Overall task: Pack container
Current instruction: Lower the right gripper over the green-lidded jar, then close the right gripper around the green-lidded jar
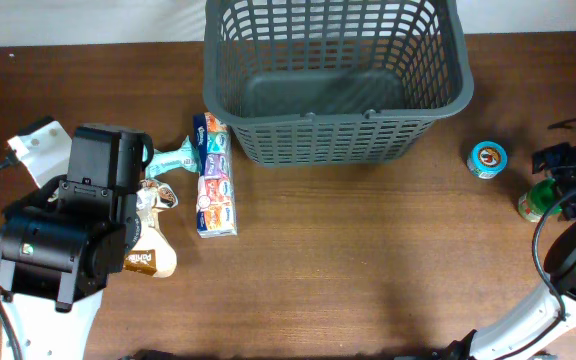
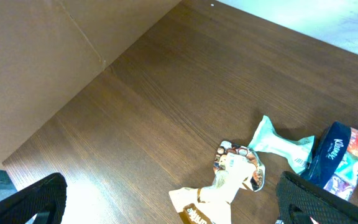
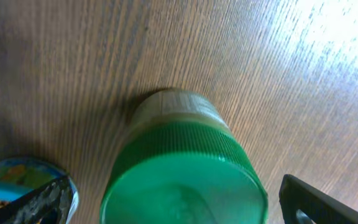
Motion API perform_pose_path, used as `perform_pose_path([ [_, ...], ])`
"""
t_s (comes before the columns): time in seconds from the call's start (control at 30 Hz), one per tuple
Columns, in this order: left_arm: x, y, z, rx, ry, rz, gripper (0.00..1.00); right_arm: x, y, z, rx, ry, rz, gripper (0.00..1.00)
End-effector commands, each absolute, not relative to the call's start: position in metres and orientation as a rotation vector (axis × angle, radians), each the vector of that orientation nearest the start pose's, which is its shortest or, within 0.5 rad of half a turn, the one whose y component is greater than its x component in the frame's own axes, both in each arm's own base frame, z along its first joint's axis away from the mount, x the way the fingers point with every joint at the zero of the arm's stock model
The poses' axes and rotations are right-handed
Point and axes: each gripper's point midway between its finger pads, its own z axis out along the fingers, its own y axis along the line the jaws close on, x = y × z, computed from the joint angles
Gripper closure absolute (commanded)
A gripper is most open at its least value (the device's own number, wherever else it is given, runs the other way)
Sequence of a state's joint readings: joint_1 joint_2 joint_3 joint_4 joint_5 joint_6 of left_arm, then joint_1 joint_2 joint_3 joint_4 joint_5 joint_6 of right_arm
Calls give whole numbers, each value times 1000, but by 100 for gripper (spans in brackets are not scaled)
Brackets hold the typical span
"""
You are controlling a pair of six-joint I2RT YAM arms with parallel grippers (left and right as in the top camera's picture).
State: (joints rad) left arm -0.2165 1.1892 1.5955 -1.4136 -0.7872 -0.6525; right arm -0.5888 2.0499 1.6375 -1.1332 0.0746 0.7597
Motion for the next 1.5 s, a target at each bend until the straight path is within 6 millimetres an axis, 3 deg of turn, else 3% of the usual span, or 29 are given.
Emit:
perform_pose_path([
  [0.0, 247, 74, 350, -778, 2116, 587, 0, 316, -236, 47, 1935, 2457, -154, 1],
  [0.57, 247, 74, 350, -778, 2116, 587, 0, 318, -236, 45, 1923, 2457, -150, 1],
  [0.97, 247, 74, 350, -778, 2116, 587, 0, 306, -225, 19, 1945, 2485, -137, 1],
  [1.47, 247, 74, 350, -778, 2116, 587, 0, 314, -229, 18, 1899, 2479, -121, 1],
])
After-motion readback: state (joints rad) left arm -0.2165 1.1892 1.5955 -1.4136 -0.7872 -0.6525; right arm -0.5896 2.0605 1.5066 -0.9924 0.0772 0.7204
